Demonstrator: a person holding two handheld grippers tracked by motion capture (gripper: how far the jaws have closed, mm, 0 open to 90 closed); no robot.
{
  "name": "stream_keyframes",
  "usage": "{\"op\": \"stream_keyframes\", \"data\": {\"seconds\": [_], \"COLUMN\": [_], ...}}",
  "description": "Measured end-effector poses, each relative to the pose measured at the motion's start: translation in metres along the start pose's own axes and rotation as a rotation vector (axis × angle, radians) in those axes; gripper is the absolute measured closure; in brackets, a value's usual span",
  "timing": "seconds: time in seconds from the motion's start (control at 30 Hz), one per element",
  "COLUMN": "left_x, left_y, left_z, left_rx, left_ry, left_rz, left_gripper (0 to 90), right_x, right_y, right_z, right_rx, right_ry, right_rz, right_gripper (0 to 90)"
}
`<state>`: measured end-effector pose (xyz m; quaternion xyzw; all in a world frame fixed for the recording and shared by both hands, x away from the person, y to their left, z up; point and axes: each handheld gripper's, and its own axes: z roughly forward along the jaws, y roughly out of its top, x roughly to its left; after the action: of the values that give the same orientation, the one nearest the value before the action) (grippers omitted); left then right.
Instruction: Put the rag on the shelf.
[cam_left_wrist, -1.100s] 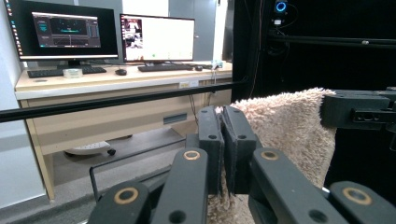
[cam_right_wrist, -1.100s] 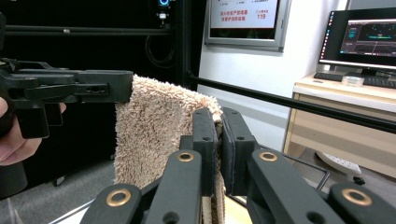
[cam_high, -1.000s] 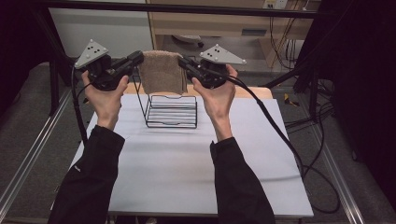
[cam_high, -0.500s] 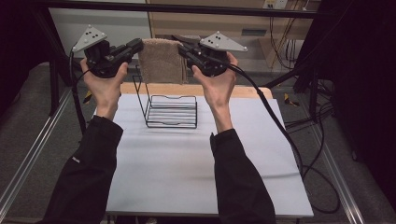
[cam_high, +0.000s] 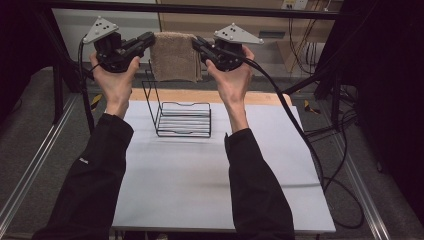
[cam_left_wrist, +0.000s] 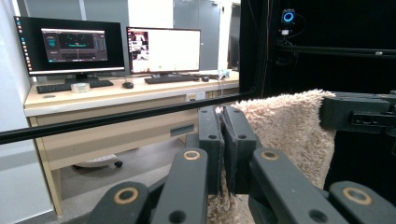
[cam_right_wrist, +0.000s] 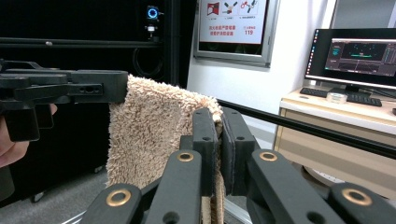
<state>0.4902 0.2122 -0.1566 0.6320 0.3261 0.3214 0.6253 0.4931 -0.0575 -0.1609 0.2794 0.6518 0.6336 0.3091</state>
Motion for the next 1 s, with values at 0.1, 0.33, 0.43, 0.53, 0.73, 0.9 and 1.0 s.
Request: {"op": "stream_keyframes", "data": {"seconds": [0.1, 0.33, 0.43, 0.53, 0.73, 0.9, 1.0], "left_x": [0.004, 0.011, 0.014, 0.015, 0.016, 0.017, 0.016], "left_y": [-0.002, -0.009, -0.010, -0.013, -0.022, -0.031, -0.037], "left_z": [0.005, 0.016, 0.020, 0.023, 0.027, 0.028, 0.027], "left_rx": [0.003, 0.003, 0.005, 0.013, 0.028, 0.046, 0.063], "left_ry": [0.001, 0.008, 0.013, 0.010, 0.007, 0.003, -0.002], "left_rz": [0.001, 0.009, 0.013, 0.013, 0.022, 0.025, 0.032], "left_gripper": [86.5, 86.5, 86.5, 86.5, 86.5, 86.5, 86.5], "right_x": [-0.003, -0.009, -0.011, -0.014, -0.016, -0.017, -0.017], "right_y": [-0.002, -0.007, -0.009, -0.010, -0.017, -0.026, -0.032], "right_z": [0.004, 0.015, 0.019, 0.022, 0.024, 0.024, 0.024], "right_rx": [0.006, 0.021, 0.023, 0.031, 0.059, 0.078, 0.089], "right_ry": [-0.006, -0.018, -0.017, -0.022, -0.029, -0.026, -0.023], "right_rz": [-0.006, -0.018, -0.015, -0.017, -0.030, -0.029, -0.026], "right_gripper": [85.5, 85.6, 85.5, 85.6, 85.6, 85.5, 85.5]}}
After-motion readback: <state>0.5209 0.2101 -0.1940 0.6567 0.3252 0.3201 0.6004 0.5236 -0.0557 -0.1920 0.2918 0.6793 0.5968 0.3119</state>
